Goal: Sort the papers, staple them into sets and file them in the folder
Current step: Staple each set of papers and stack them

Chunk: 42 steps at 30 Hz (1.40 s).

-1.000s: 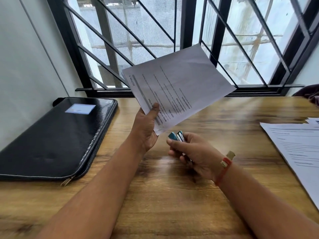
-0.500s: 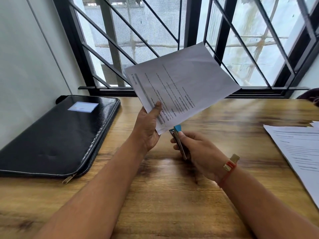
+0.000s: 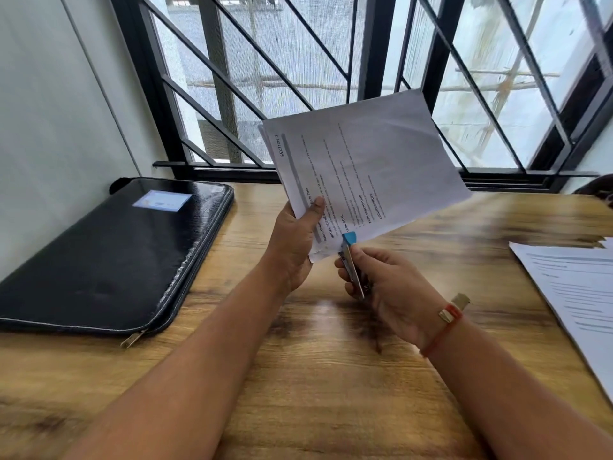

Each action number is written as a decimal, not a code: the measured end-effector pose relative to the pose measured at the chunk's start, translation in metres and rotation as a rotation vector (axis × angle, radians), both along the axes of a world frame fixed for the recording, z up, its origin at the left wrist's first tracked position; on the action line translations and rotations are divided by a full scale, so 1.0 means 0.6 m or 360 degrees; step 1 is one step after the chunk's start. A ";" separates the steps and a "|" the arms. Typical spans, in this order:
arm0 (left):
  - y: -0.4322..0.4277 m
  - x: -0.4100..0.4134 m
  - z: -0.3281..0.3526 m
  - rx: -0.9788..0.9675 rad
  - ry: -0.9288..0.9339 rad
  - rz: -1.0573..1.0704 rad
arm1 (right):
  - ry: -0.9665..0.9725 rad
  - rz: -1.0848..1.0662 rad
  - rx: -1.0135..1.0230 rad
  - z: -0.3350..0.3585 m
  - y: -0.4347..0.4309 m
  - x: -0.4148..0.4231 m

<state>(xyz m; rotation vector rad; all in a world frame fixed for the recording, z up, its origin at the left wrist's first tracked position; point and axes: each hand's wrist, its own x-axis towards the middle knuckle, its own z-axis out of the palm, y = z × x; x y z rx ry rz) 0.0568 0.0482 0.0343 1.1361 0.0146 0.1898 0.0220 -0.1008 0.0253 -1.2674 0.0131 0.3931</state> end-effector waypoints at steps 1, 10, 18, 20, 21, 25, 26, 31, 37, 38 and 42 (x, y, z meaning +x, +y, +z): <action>0.000 0.000 0.000 0.0001 -0.0004 0.0002 | 0.0015 0.0006 0.0029 0.001 0.000 0.000; -0.012 -0.003 -0.008 -0.0161 0.0006 -0.0045 | 0.0152 0.0169 0.0240 0.008 0.003 -0.011; -0.016 -0.006 -0.008 -0.0217 0.0035 -0.0045 | 0.0156 0.0295 0.0259 0.009 0.005 -0.013; -0.016 -0.007 -0.007 -0.0226 0.0035 -0.0042 | 0.0162 0.0315 0.0245 0.009 0.003 -0.013; -0.016 -0.008 -0.007 -0.0219 0.0040 -0.0038 | 0.0162 0.0325 0.0234 0.009 0.002 -0.012; -0.017 -0.010 -0.005 -0.0181 0.0048 -0.0037 | 0.0141 0.0330 0.0184 0.010 0.000 -0.011; -0.018 -0.011 -0.004 -0.0165 0.0046 -0.0037 | 0.0139 0.0335 0.0170 0.010 -0.001 -0.011; -0.018 -0.015 -0.003 -0.0130 0.0027 -0.0078 | 0.0112 0.0335 0.0097 0.007 -0.003 -0.008; -0.017 -0.017 -0.002 -0.0167 0.0013 -0.0146 | 0.0080 0.0315 0.0071 0.002 -0.003 -0.005; -0.017 -0.017 -0.001 -0.0175 0.0010 -0.0161 | 0.0064 0.0296 0.0066 0.001 -0.001 -0.005; -0.013 -0.019 -0.002 -0.0182 0.0013 -0.0208 | 0.0031 0.0263 0.0019 -0.003 0.004 -0.006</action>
